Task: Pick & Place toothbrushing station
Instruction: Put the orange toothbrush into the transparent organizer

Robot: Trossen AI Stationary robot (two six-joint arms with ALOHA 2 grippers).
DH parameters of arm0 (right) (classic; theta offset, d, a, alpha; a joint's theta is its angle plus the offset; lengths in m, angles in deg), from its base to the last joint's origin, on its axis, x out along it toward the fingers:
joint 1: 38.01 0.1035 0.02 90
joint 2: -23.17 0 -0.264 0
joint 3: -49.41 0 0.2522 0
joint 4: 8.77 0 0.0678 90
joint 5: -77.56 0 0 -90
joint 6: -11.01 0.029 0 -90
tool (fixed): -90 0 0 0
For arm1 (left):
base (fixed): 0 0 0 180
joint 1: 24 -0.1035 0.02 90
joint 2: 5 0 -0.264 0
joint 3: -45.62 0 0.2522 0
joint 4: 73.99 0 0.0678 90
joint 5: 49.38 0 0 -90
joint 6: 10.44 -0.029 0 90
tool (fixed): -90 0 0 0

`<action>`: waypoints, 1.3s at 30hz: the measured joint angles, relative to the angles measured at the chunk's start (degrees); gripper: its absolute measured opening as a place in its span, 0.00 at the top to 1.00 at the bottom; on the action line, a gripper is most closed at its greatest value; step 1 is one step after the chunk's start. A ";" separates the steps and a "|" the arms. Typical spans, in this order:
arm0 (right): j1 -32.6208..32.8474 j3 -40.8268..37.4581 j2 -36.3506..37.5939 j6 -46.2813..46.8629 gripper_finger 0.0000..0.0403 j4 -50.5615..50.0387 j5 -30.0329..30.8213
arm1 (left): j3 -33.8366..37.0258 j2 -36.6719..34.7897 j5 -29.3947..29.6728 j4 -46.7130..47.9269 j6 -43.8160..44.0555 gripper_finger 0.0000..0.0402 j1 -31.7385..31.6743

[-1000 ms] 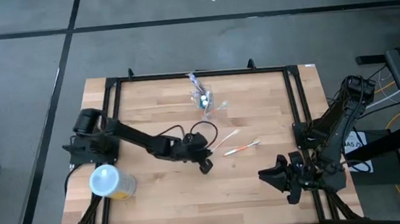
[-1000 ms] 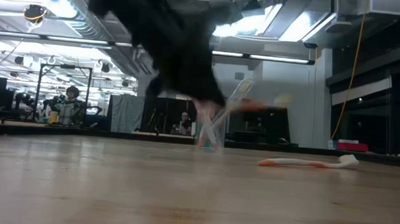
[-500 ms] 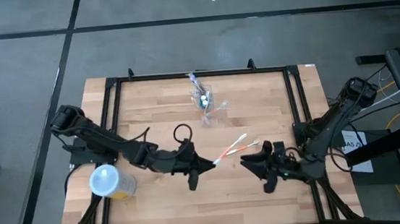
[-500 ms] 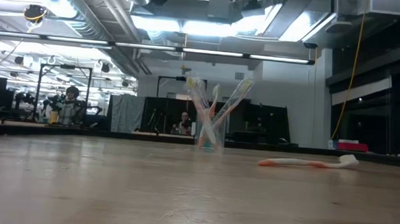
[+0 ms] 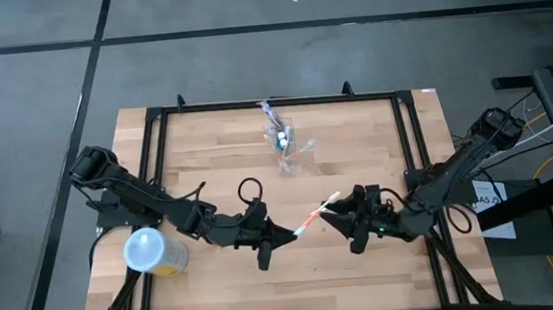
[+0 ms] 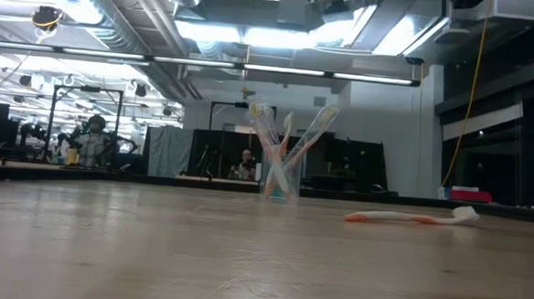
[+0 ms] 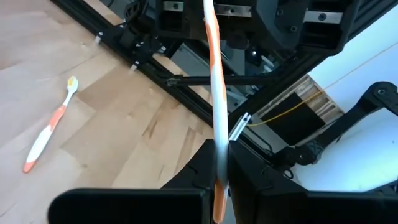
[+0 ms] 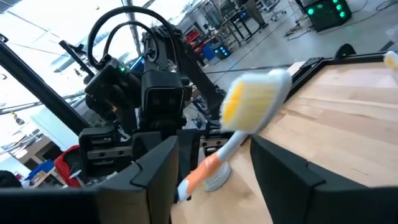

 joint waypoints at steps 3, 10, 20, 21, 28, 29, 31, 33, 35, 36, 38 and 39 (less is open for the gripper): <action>-1.21 0.00 0.00 0.01 0.51 0.00 -1.81 | 0.00 0.00 0.00 -0.02 0.02 0.96 0.00; -2.50 0.00 0.00 -0.01 0.69 0.17 -4.38 | 0.00 0.00 -0.02 -0.04 -0.01 0.96 0.00; -1.55 0.02 0.00 -2.85 0.95 1.23 -4.35 | -0.14 0.00 0.79 1.45 -1.42 0.96 -0.01; -1.55 0.02 0.00 -3.24 0.95 1.35 -4.16 | -0.20 -0.02 1.38 2.02 -1.38 0.96 -0.02; -1.66 -0.04 0.38 -10.63 0.96 5.02 -3.24 | -0.38 -0.37 7.54 9.46 -1.14 0.79 0.60; -1.66 -0.04 1.02 -11.10 0.96 5.79 -2.67 | -0.22 -0.44 7.24 12.31 -1.13 0.76 0.77; -1.62 0.20 2.46 -12.80 0.96 6.57 -1.82 | 0.04 -0.53 6.89 18.14 -0.61 0.70 1.40; -1.67 0.17 3.48 -15.10 0.96 5.94 -1.65 | 0.00 -1.59 7.19 22.86 0.42 0.65 2.21; -2.17 0.11 4.83 -17.57 0.96 5.31 -1.38 | 0.00 -2.69 8.03 27.84 1.23 0.61 3.26; -2.62 0.11 5.63 -18.40 0.96 4.42 -1.18 | 0.00 -3.01 8.72 29.60 1.60 0.60 3.82; -4.65 0.13 6.84 -19.11 0.96 0.70 -1.22 | 0.02 -4.36 11.08 32.32 1.68 0.58 5.15; -5.90 0.13 7.22 -18.86 0.96 -2.35 -1.53 | 0.00 -5.31 12.69 32.48 1.59 0.58 5.79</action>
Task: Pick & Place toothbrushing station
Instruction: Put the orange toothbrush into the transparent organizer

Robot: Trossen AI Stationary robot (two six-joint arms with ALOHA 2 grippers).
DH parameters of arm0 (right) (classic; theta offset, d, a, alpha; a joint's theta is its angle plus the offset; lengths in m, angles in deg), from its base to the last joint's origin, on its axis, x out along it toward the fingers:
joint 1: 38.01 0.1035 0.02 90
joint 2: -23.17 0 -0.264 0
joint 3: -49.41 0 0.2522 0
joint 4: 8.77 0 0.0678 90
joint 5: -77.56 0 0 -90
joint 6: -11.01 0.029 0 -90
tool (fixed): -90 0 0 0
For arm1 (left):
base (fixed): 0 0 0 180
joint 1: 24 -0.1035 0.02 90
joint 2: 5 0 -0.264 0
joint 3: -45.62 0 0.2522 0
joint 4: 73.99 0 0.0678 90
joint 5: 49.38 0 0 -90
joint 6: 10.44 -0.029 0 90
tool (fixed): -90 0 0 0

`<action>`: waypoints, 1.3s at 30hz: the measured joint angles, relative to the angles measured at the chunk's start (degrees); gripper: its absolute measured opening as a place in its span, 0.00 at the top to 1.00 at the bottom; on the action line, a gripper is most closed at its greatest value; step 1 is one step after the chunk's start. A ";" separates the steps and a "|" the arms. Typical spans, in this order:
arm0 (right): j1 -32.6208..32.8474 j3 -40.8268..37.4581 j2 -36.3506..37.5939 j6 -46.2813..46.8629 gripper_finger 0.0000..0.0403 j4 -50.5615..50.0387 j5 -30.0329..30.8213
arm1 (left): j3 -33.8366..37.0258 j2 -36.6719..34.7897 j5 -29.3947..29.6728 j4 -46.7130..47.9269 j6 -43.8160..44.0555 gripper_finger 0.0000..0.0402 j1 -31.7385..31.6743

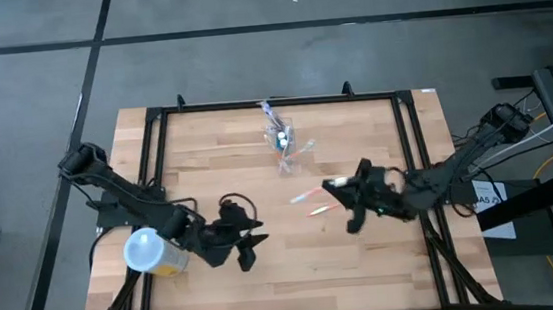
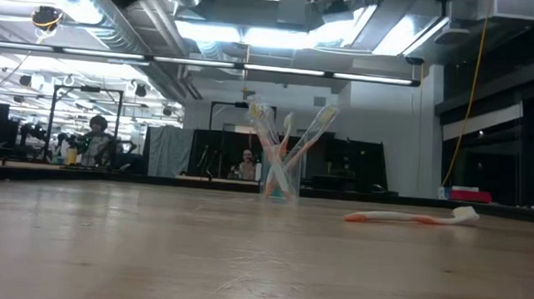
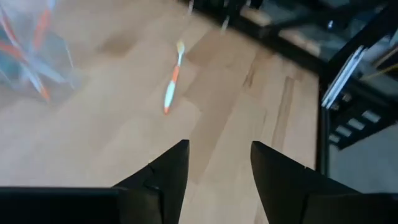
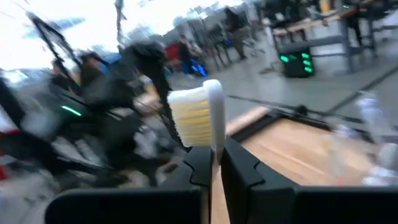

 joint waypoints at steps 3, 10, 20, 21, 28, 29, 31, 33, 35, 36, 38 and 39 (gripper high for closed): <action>-5.17 -0.06 1.07 3.41 0.96 -7.95 -3.38 | -0.13 -2.65 3.48 1.77 -2.96 0.59 1.78; -18.59 -0.06 1.26 7.88 0.96 -19.87 -14.65 | -0.11 -7.50 6.23 5.59 -5.42 0.66 4.53; -32.96 -0.06 -0.80 2.10 0.96 -24.49 -22.68 | -0.11 -8.83 10.80 6.20 -6.01 0.72 6.53; -33.78 -0.06 -1.54 1.91 0.96 -24.72 -23.84 | -0.11 -8.83 10.58 6.28 -6.02 0.72 6.52; -36.84 -0.06 -9.71 1.07 0.96 -21.88 -28.04 | -0.11 -8.83 10.34 6.92 -6.20 0.72 6.51; -37.09 -0.06 -11.21 1.09 0.96 -21.12 -28.60 | -0.11 -8.83 10.06 7.01 -6.20 0.72 6.49; -37.31 -0.06 -14.27 1.23 0.96 -19.06 -29.32 | -0.11 -8.83 9.71 7.28 -6.18 0.72 6.49; -37.59 -0.06 -17.26 2.23 0.96 -16.87 -30.25 | -0.11 -8.83 9.71 7.41 -5.94 0.72 6.49; -37.64 -0.06 -19.72 3.33 0.96 -13.91 -30.57 | -0.11 -8.83 9.71 7.57 -5.70 0.72 6.49; -37.64 -0.06 -20.73 4.03 0.96 -12.82 -30.48 | -0.11 -8.83 9.69 7.60 -5.59 0.72 6.49; -37.66 -0.06 -22.41 5.12 0.96 -10.72 -30.34 | -0.11 -8.83 9.69 7.63 -5.25 0.72 6.49; -37.70 -0.06 -23.05 5.69 0.94 -9.86 -30.28 | -0.11 -8.83 9.68 7.67 -5.24 0.72 6.49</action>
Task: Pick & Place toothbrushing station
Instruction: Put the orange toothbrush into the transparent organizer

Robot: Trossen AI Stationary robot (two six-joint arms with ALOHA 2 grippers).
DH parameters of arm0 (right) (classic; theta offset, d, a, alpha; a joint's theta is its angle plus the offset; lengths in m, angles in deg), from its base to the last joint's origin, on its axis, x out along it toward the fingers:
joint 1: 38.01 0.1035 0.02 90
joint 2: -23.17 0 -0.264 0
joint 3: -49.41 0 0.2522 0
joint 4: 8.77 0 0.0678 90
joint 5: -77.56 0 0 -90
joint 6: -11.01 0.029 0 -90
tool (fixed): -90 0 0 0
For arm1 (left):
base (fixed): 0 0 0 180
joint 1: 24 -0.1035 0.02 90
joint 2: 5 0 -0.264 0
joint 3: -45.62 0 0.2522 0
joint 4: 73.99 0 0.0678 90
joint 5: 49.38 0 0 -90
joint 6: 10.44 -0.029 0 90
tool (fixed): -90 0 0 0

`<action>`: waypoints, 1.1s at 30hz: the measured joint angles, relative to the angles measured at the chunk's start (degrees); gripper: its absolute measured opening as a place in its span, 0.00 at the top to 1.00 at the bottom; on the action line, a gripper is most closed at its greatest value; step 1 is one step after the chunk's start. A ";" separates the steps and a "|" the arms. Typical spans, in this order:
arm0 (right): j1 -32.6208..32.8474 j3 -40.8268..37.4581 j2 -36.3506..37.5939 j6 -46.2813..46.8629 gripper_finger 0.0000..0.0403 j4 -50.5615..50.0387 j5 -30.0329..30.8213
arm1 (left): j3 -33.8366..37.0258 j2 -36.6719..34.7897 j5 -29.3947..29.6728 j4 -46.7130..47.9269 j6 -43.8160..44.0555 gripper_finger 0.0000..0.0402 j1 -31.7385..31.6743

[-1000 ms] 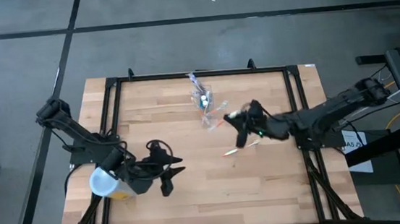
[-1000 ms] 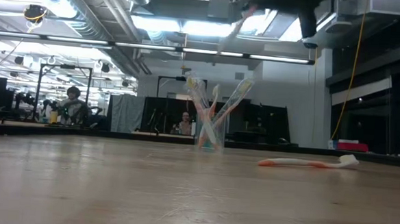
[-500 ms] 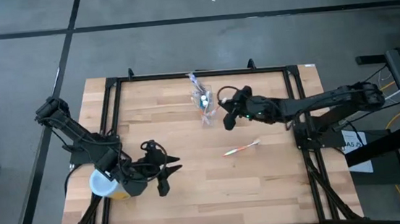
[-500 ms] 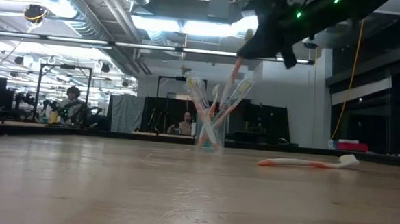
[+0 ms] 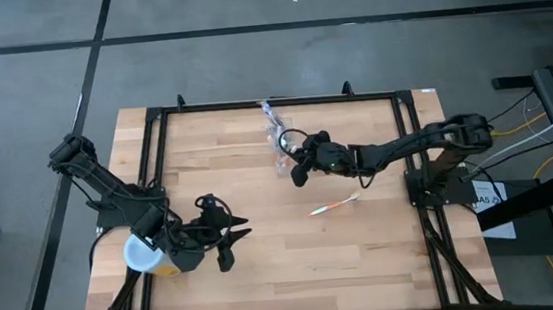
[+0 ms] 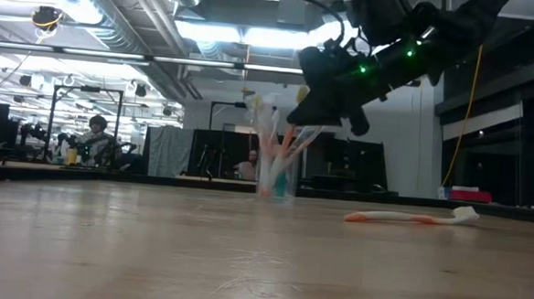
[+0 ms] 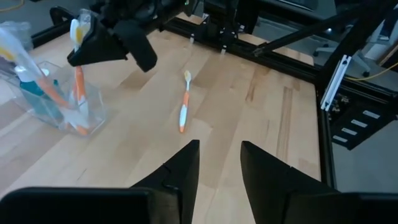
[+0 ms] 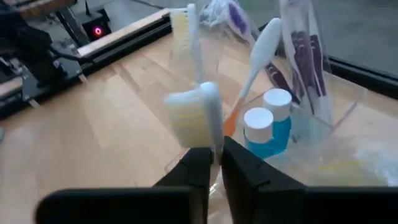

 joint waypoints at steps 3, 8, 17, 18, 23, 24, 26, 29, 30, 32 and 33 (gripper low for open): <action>-0.17 0.00 -0.39 2.48 0.82 1.17 0.54 | 0.00 0.00 -0.67 0.02 0.04 0.72 0.00; -0.76 0.00 -0.39 4.81 0.58 0.98 2.56 | 0.00 0.00 -2.37 0.13 -0.45 0.72 0.00; 1.06 -0.04 5.89 8.71 0.43 1.15 -3.57 | 0.00 0.00 -1.89 0.55 -3.83 0.72 -0.04; 1.90 -0.04 7.34 8.72 0.44 1.37 -3.45 | 0.00 0.00 -1.87 0.63 -4.68 0.72 -0.13; 8.10 -0.04 16.82 8.69 0.48 -0.18 0.49 | 0.00 0.00 -2.70 1.78 -8.29 0.72 -1.88; 9.81 -0.03 18.97 8.66 0.49 -0.99 1.75 | 0.00 0.00 -4.18 1.77 -9.14 0.72 -2.70; 13.59 0.00 22.81 8.74 0.50 -4.26 4.83 | 0.00 0.54 -9.22 1.62 -10.58 0.72 -5.02; 19.56 0.00 27.43 11.37 0.52 -13.22 9.58 | 0.00 3.54 -16.39 1.51 -12.18 0.72 -8.68; 21.57 0.00 28.77 13.48 0.53 -16.24 11.24 | 0.02 4.78 -18.60 0.90 -13.05 0.72 -9.62; 25.68 0.00 31.01 17.77 0.53 -21.12 14.15 | 0.02 7.54 -23.21 -2.98 -14.99 0.72 -11.23; 27.84 0.00 31.77 19.68 0.54 -22.71 15.79 | 0.02 9.09 -25.13 -5.60 -15.79 0.72 -11.96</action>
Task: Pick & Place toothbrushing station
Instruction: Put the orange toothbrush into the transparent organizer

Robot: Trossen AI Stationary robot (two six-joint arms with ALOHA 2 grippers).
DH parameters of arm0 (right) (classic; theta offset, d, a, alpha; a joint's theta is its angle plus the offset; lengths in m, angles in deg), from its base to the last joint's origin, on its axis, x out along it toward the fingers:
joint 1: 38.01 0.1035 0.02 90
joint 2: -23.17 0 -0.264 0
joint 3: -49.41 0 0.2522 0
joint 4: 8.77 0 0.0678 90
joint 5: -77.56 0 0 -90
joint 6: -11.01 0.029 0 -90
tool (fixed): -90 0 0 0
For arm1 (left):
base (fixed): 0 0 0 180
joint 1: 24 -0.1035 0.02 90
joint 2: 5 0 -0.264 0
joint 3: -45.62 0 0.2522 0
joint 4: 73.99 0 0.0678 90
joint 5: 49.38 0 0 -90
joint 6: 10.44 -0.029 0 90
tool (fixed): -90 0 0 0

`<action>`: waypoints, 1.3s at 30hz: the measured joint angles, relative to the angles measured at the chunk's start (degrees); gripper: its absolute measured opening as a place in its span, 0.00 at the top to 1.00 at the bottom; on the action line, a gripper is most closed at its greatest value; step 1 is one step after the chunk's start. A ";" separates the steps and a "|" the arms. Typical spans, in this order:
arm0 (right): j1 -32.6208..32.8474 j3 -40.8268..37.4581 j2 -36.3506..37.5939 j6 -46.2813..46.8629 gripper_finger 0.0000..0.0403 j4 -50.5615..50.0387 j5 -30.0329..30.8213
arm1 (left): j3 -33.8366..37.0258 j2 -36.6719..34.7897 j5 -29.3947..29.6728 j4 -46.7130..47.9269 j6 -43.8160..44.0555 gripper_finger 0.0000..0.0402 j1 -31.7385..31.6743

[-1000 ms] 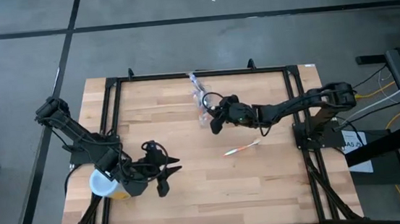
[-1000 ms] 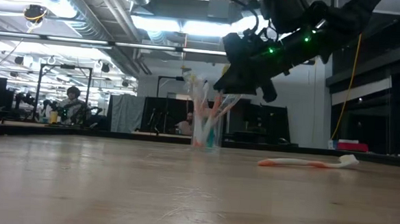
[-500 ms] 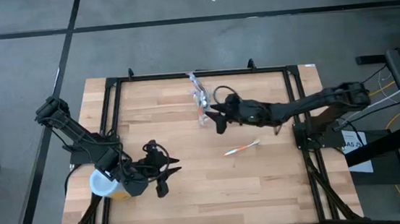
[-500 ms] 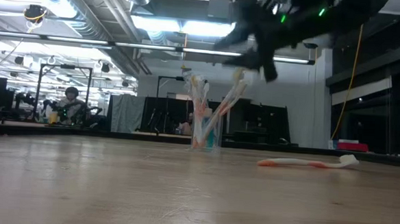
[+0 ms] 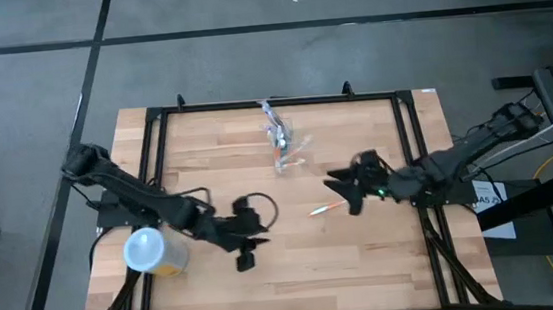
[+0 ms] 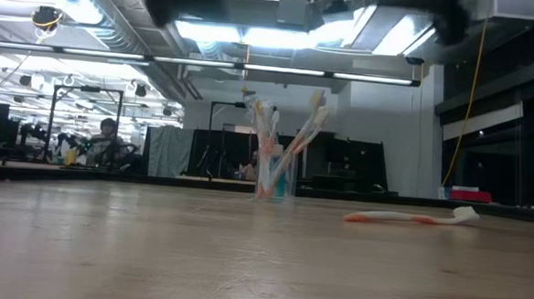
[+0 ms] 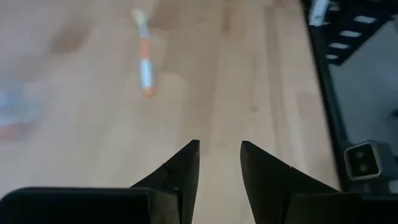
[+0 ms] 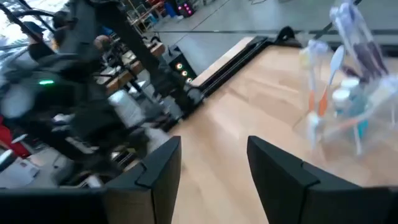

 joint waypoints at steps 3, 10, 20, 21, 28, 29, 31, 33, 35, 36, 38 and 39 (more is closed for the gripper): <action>6.47 0.00 1.34 3.58 0.54 -2.03 5.80 | -0.13 5.02 -3.99 -8.29 -1.52 0.72 -2.55; 16.19 0.00 1.35 8.09 0.54 -4.69 18.73 | -11.46 19.93 -10.05 -5.50 -2.96 0.72 -9.00; 22.32 0.00 1.35 10.28 0.54 -3.33 25.58 | -22.52 32.60 -5.47 -4.93 -18.00 0.72 -14.26; 22.72 0.00 1.37 10.27 0.54 -2.79 25.58 | -22.62 33.52 -5.48 -5.46 -18.00 0.72 -14.70; 26.10 -0.02 1.35 4.62 0.54 4.02 26.10 | -22.69 37.07 -10.21 -9.43 -18.18 0.72 -16.80; 26.67 -0.02 1.35 3.43 0.54 5.20 26.65 | -22.69 37.32 -10.26 -10.09 -18.18 0.72 -16.98; 27.81 0.00 1.35 1.55 0.54 7.28 28.05 | -22.69 37.74 -10.29 -11.01 -18.18 0.72 -17.41; 28.71 -0.02 1.35 0.24 0.54 8.92 29.66 | -22.69 37.83 -10.41 -11.03 -18.20 0.72 -17.93; 29.16 0.00 1.35 -0.86 0.54 10.09 30.65 | -22.71 38.49 -10.83 -11.50 -18.76 0.72 -18.42; 29.33 -0.01 1.35 -1.17 0.54 10.51 31.03 | -22.71 38.87 -10.84 -11.38 -19.32 0.72 -18.67; 29.62 -0.01 1.35 -1.43 0.54 11.08 31.57 | -22.58 39.75 -11.61 -11.24 -20.42 0.72 -19.17; 29.73 0.00 1.35 -1.40 0.54 11.26 31.57 | -22.58 40.17 -12.53 -12.10 -20.82 0.72 -19.47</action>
